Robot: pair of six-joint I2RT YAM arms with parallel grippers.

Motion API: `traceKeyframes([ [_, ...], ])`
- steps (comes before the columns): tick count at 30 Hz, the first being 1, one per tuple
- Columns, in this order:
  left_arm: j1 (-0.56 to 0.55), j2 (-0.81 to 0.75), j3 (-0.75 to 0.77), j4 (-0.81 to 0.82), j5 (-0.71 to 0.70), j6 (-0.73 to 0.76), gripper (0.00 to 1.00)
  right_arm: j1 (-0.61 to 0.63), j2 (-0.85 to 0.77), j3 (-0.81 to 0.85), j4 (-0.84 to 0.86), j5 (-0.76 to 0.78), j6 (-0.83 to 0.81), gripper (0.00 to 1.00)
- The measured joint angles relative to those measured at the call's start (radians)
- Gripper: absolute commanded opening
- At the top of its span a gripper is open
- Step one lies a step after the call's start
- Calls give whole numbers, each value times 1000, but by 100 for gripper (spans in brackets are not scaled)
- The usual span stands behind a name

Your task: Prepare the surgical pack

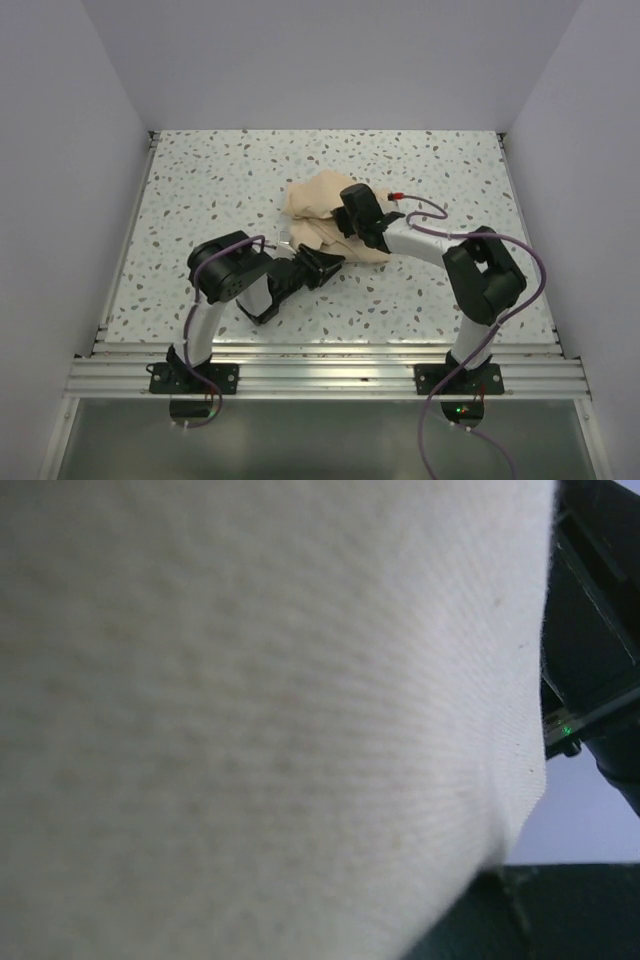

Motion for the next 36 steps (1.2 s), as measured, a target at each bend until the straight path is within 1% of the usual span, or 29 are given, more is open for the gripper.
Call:
traceKeyframes([
  [5, -9, 50, 98, -18, -81, -32, 45, -12, 0, 29, -2, -1, -23, 0],
  [11, -10, 89, 174, -32, -132, -50, 45, -15, -2, 30, -25, 0, -32, 0],
  [19, -2, 94, 207, -61, -135, -51, 46, -16, -49, 25, -68, 0, -32, 0],
  [28, 11, 95, 259, -131, -127, -47, 46, -20, -135, -48, -85, -2, -23, 0],
  [36, 16, 95, 304, -193, -126, -30, 46, -21, -154, -88, -88, -3, -3, 0],
])
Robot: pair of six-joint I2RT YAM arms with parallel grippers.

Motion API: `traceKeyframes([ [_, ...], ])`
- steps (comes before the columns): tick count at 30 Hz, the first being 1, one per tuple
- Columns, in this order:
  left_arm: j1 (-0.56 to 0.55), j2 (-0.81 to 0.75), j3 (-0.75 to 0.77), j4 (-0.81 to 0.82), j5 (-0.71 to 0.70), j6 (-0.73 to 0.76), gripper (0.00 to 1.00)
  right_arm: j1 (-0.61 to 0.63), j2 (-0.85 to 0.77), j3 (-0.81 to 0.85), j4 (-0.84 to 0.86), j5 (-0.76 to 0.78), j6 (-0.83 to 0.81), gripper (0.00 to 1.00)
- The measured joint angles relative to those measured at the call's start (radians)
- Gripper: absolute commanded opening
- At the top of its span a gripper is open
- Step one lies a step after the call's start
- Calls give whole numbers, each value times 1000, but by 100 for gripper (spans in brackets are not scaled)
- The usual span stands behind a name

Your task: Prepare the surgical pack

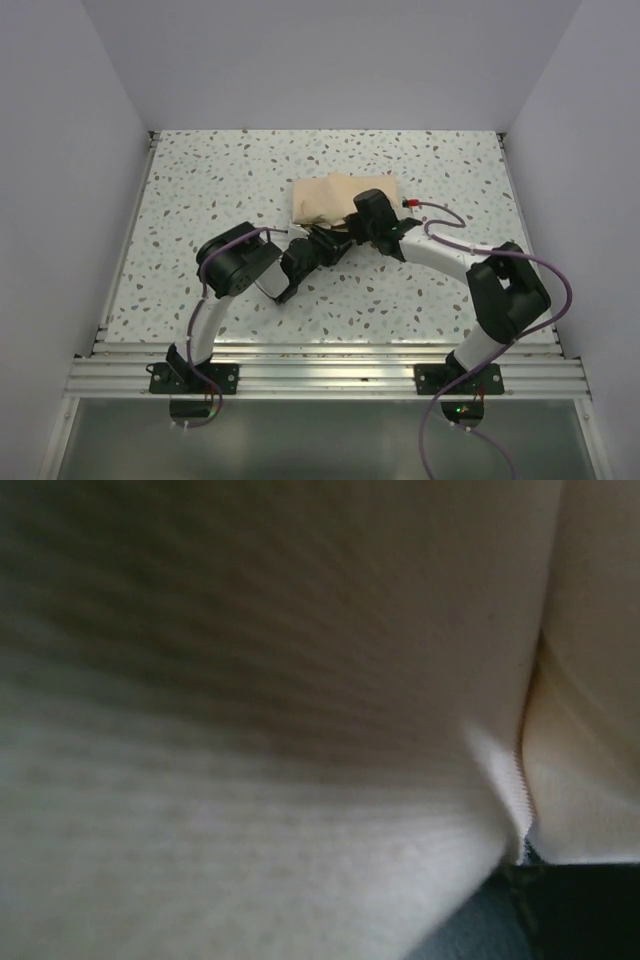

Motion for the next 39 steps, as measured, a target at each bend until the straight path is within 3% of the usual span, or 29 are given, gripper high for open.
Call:
traceKeyframes([
  [27, 0, 0, 51, -61, 13, 53, 48, 0, -24, -108, 55, 0, 122, 0],
  [39, 2, -72, 20, -167, 8, 94, 48, 0, -5, -45, -11, -10, 119, 0],
])
